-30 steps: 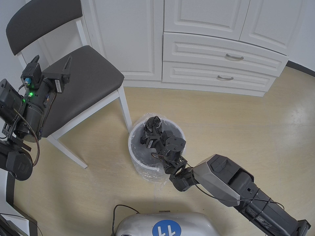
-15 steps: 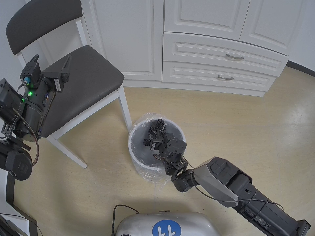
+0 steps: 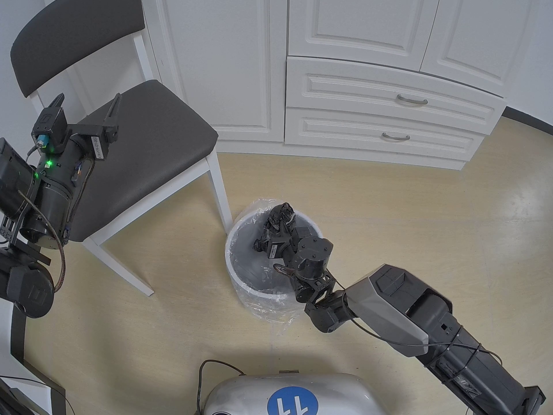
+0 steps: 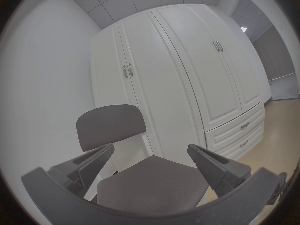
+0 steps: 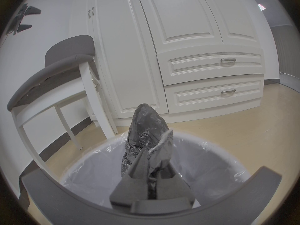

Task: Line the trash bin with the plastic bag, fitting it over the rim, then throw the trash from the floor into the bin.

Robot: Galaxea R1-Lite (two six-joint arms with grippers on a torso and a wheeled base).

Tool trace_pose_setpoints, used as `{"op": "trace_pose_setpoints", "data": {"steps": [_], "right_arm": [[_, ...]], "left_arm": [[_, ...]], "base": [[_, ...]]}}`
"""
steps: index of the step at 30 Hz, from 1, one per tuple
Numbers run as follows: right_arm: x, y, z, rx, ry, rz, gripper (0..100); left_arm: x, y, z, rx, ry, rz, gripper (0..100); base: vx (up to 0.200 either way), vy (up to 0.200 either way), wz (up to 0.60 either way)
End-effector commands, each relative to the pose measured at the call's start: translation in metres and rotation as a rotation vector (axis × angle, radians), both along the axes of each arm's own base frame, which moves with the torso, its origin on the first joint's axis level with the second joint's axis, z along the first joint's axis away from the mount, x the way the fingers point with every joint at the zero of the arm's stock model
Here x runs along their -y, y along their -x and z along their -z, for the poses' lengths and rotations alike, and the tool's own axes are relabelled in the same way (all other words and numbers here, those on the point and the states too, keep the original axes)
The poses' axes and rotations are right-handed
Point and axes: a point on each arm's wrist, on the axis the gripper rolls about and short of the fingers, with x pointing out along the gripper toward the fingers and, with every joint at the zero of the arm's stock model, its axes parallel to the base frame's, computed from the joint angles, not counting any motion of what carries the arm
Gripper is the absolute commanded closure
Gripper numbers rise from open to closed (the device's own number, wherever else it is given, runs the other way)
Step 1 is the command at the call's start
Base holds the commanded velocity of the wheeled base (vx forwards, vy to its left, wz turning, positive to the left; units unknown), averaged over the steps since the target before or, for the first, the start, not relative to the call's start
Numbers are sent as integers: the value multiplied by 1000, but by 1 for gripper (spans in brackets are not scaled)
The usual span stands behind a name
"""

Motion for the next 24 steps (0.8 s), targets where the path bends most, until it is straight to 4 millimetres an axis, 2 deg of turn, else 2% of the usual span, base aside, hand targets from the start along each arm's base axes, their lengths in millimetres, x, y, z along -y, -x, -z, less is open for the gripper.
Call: {"op": "trace_pose_setpoints", "data": {"steps": [1,8,17,24], "right_arm": [[4,6,-37,2,-26,-5,100],[-3,12,-43,-130,35,-35,100],[-8,7,-16,-158,57,-61,100],[-4,5,7,-191,86,-51,100]], "left_arm": [[0,1,0,1,1,1,0],[0,1,0,-3,2,-1,0],[1,0,1,-5,1,0,0],[1,1,1,-5,1,0,0]], "base": [[0,0,0],[0,0,0],[0,0,0],[0,0,0]]}}
